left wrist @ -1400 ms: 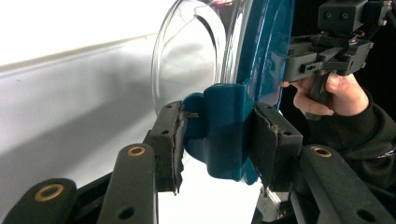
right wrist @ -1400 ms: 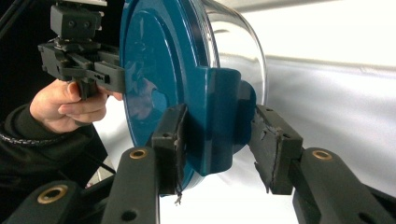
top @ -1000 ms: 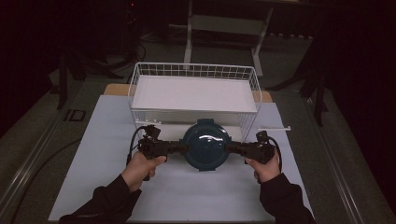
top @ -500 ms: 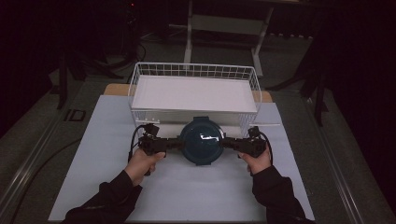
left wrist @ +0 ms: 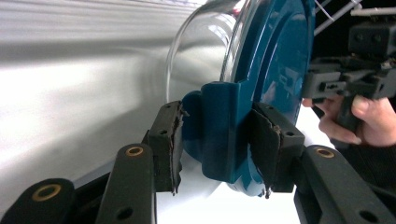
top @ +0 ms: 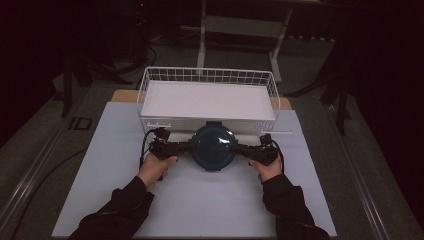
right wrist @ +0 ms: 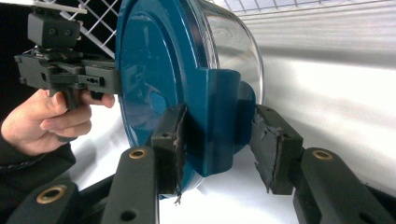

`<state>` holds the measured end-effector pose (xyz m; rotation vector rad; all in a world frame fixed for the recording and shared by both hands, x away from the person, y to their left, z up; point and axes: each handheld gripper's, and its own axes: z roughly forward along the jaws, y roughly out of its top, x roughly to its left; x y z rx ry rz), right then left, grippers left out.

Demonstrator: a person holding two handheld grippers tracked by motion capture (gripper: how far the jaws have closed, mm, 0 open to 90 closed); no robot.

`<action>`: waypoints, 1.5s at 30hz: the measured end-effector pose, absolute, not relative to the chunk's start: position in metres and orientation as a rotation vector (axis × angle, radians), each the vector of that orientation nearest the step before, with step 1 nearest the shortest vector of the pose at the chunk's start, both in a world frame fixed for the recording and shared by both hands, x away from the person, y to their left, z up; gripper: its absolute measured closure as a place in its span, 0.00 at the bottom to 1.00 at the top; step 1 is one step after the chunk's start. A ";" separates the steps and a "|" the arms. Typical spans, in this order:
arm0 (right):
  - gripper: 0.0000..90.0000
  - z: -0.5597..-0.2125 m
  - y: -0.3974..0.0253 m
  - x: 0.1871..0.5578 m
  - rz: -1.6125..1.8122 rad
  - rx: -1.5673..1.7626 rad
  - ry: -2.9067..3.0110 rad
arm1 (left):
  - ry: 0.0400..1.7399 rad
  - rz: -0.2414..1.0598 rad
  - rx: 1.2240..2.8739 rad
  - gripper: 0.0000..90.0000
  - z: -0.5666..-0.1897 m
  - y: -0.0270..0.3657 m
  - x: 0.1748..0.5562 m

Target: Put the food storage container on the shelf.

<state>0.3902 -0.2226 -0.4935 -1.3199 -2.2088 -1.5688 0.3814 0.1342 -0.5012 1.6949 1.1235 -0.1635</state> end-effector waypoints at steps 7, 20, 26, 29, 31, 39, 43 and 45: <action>0.63 -0.500 -0.221 0.395 -1.553 -1.372 -2.196 | 1.157 -0.183 1.671 0.62 -0.508 0.133 0.391; 0.56 -0.498 -0.217 0.396 -1.529 -1.451 -2.236 | 1.154 -0.059 1.649 0.55 -0.511 0.128 0.394; 0.55 -0.500 -0.216 0.400 -1.565 -1.477 -2.203 | 1.179 -0.040 1.651 0.55 -0.508 0.127 0.397; 0.55 -0.498 -0.214 0.401 -1.592 -1.481 -2.235 | 1.204 -0.019 1.648 0.52 -0.507 0.126 0.398; 0.55 -0.497 -0.213 0.402 -1.587 -1.490 -2.240 | 1.199 -0.009 1.648 0.50 -0.508 0.126 0.399; 0.47 -0.485 -0.205 0.396 -1.553 -1.495 -2.367 | 1.145 0.009 1.692 0.34 -0.504 0.126 0.393; 0.43 -0.478 -0.204 0.387 -1.558 -1.479 -2.459 | 1.108 -0.032 1.694 0.17 -0.497 0.125 0.381; 0.43 -0.474 -0.205 0.382 -1.567 -1.479 -2.478 | 1.061 -0.013 1.715 0.16 -0.494 0.127 0.377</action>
